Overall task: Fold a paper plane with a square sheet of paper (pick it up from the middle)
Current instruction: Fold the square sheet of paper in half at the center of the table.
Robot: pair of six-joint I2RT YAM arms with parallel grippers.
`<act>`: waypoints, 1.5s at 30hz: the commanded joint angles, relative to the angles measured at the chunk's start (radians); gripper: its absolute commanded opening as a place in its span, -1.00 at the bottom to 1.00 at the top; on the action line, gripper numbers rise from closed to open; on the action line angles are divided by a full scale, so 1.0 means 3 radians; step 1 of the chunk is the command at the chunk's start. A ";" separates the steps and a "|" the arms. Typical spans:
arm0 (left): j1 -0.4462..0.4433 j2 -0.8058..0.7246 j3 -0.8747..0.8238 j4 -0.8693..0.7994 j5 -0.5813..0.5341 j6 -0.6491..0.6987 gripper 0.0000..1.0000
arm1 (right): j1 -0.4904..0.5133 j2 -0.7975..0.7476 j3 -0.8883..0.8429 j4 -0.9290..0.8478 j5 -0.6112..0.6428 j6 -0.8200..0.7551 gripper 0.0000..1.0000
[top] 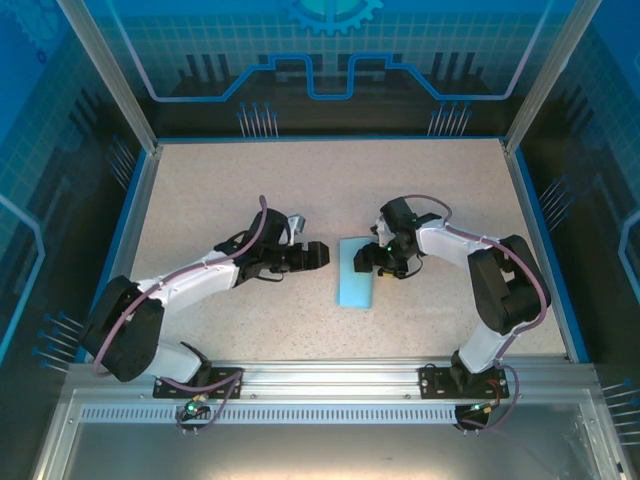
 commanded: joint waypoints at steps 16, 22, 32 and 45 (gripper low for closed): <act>-0.0077 0.0184 0.0182 0.0075 0.0082 -0.0088 0.46 | 0.0069 0.0044 0.0060 0.0052 0.0393 0.0570 0.34; -0.0081 0.0190 0.0198 0.0055 0.0089 -0.0056 0.44 | 0.0163 0.0192 0.0249 -0.0183 0.0343 0.0253 0.34; -0.0094 0.0215 0.0224 0.0059 0.0099 -0.0041 0.45 | 0.0159 0.0299 0.0298 -0.0265 0.0354 0.0209 0.35; -0.0109 0.0230 0.0249 0.0045 0.0096 -0.0041 0.45 | 0.0054 0.0208 0.0149 -0.0035 0.0235 0.0437 0.38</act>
